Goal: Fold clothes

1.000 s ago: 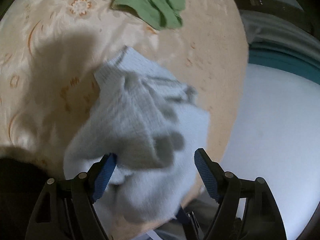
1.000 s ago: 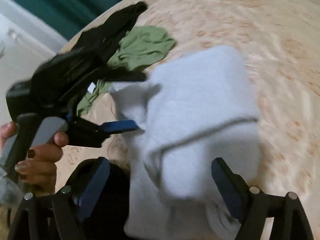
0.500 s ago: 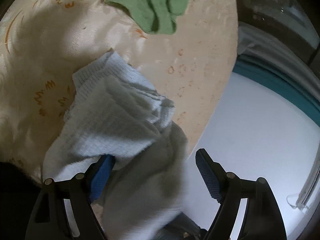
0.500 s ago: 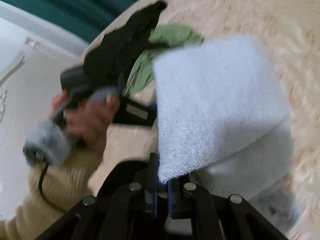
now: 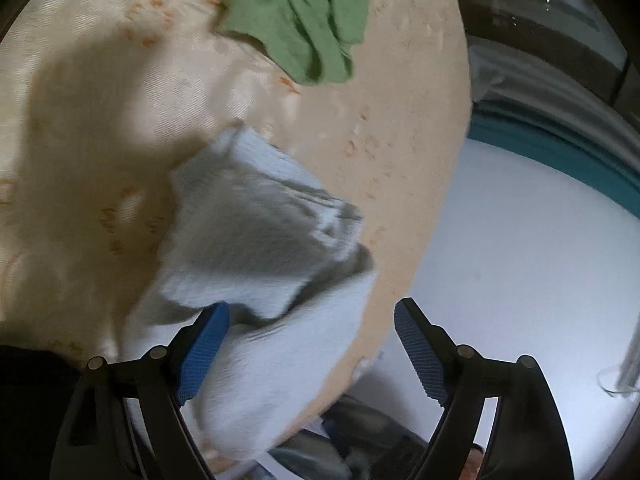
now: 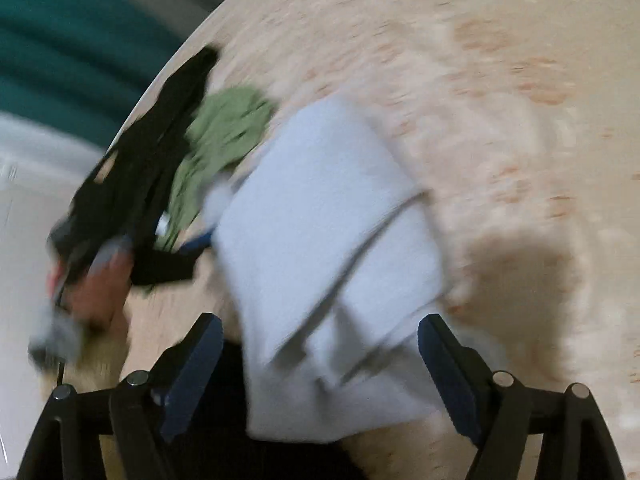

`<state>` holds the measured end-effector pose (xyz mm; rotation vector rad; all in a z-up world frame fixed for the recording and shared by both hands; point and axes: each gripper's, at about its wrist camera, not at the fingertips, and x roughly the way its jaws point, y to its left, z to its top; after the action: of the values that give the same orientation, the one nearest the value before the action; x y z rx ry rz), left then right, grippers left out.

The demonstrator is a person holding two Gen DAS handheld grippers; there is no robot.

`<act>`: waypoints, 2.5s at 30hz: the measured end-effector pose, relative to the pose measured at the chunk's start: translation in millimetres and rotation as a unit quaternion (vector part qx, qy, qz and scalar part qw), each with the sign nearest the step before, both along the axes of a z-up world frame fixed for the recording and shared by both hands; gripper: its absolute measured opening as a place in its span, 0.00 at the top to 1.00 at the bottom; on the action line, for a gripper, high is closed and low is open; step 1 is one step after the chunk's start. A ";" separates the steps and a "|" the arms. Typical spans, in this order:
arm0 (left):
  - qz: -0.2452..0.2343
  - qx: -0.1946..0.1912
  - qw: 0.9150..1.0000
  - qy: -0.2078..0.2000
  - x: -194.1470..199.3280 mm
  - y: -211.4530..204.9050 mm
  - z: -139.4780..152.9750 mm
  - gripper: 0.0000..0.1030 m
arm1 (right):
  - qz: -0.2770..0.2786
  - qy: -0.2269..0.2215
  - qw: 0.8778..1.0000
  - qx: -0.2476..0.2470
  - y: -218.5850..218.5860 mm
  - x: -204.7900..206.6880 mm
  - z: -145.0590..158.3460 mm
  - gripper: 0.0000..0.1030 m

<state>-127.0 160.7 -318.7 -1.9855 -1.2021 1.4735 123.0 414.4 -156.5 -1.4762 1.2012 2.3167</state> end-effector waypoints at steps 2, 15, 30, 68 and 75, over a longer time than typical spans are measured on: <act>0.010 -0.014 1.000 -0.010 -0.2 -4.3 -10.7 0.17 | -0.034 -0.017 0.998 -0.049 27.3 -4.9 -31.8 0.18; -0.008 -0.034 0.999 -0.020 -5.4 -0.9 -13.9 0.16 | -0.092 -0.050 0.979 -0.177 47.4 -71.3 -86.3 0.30; -0.059 0.015 0.998 0.022 -24.1 49.7 15.4 0.16 | -0.115 0.089 0.977 -0.154 55.4 -55.2 -11.3 0.94; 0.013 -0.004 1.000 -0.024 30.5 34.8 -3.4 0.14 | -0.226 0.068 0.910 -0.342 64.6 6.6 -103.3 0.10; 0.058 -0.022 0.998 -0.018 38.4 24.7 -14.0 0.14 | -0.219 0.012 0.939 -0.264 62.3 -31.1 -102.5 0.21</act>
<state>-88.5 185.4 -332.6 -2.0092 -1.3318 1.5390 91.9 476.8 -259.0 -1.1321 2.0293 1.7987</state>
